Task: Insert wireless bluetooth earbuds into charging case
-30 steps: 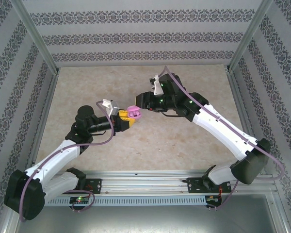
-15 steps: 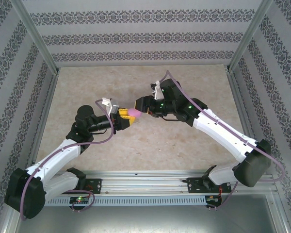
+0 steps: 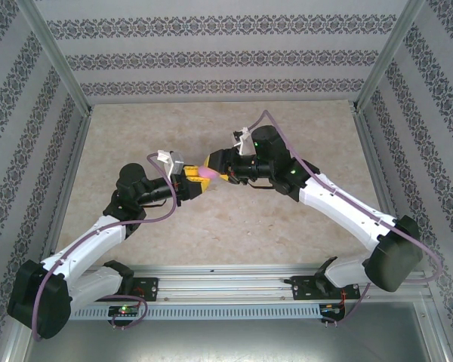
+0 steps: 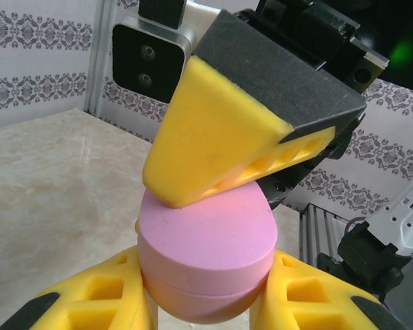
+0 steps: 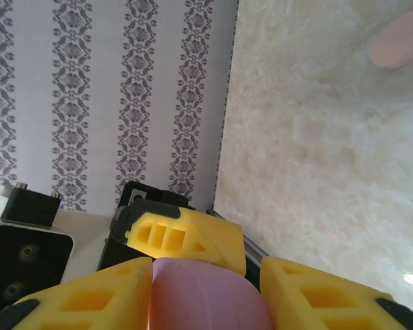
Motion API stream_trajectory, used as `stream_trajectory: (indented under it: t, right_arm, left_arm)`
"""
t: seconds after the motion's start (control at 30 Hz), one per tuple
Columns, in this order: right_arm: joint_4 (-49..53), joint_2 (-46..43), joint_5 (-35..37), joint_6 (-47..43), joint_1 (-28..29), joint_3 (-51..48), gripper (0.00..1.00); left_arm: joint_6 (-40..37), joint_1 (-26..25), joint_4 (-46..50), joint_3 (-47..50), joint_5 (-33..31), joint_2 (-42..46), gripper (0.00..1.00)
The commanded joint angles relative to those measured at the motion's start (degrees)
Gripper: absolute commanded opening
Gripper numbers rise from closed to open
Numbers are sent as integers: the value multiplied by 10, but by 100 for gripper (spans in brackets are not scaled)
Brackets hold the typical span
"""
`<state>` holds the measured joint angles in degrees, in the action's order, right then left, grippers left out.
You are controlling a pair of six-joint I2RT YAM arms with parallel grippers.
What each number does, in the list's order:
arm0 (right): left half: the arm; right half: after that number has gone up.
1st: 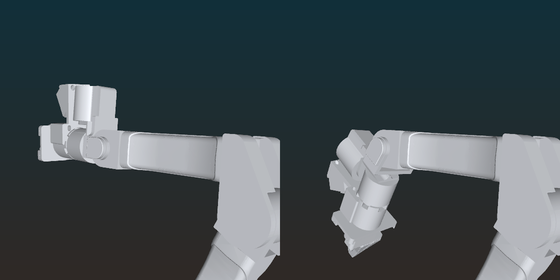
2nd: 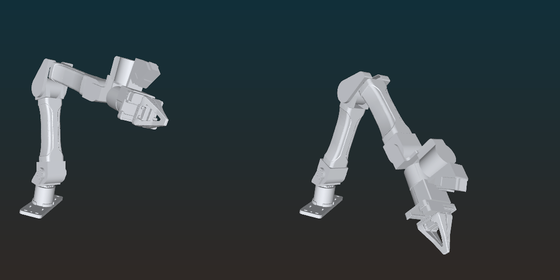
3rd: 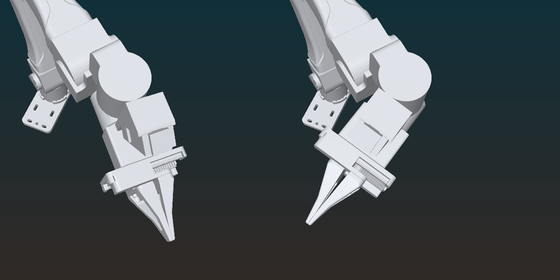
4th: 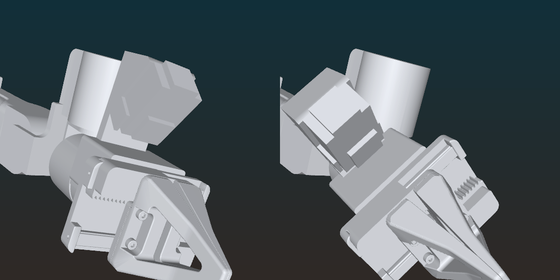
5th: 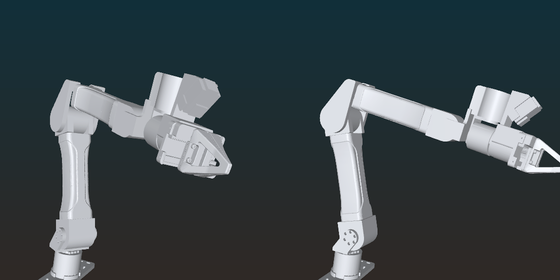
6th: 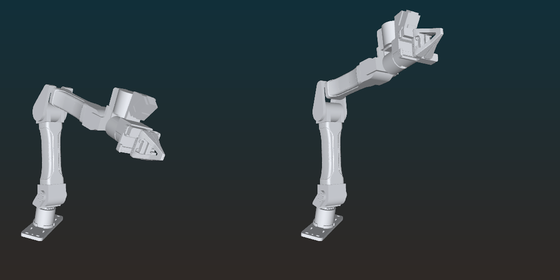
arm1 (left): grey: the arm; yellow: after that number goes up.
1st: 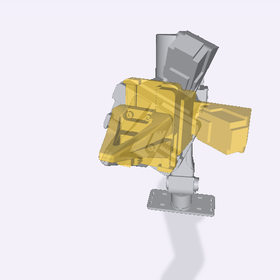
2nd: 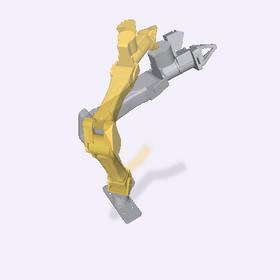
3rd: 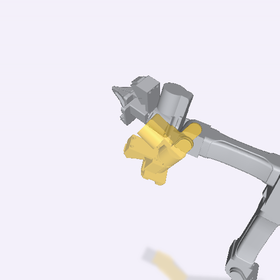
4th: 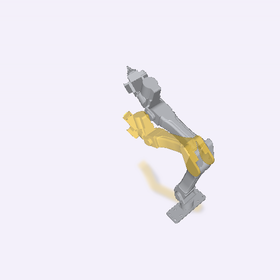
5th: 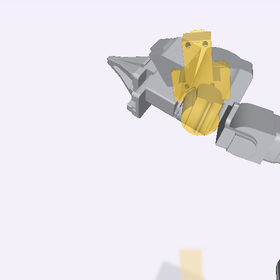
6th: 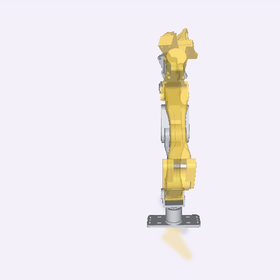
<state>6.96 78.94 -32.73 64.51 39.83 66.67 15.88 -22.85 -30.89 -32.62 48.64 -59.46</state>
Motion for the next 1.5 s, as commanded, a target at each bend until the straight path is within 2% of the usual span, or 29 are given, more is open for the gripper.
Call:
stream_trajectory:
  t: [0.0, 0.13, 0.27, 0.5, 0.63, 0.77, 0.9, 1.17, 1.37, 1.47]
  right_arm:
    - [-79, 12, -54, 42, 11, -9, 38]
    - [-105, 19, -59, 59, 14, -18, 25]
    - [-123, 24, -58, 70, 14, -22, 20]
    - [-123, 36, -36, 63, -3, -20, 19]
    - [-75, 58, -13, 18, -24, -9, 18]
    - [-16, 116, 3, -51, -36, 18, 18]
    - [29, 212, 8, -117, -45, 68, 18]
    - [82, 405, 50, -208, -74, 215, 18]
    - [110, 502, 57, -249, -101, 312, 19]
    - [128, 541, 51, -261, -111, 350, 23]
  left_arm:
    - [-12, -4, -3, -20, -16, -1, 21]
    - [-26, -5, 9, -18, -28, 0, 21]
    - [-36, -4, 14, -14, -36, 6, 30]
    - [-88, -4, 87, -15, -75, 44, 62]
    - [-124, -4, 154, -10, -125, 85, 72]
    - [-132, -5, 204, 5, -198, 131, 76]
    - [-141, -4, 249, 20, -253, 167, 78]
    - [-150, -2, 283, 39, -280, 195, 78]
    - [-150, 0, 278, 49, -283, 190, 79]
    - [-146, 0, 259, 60, -284, 184, 79]
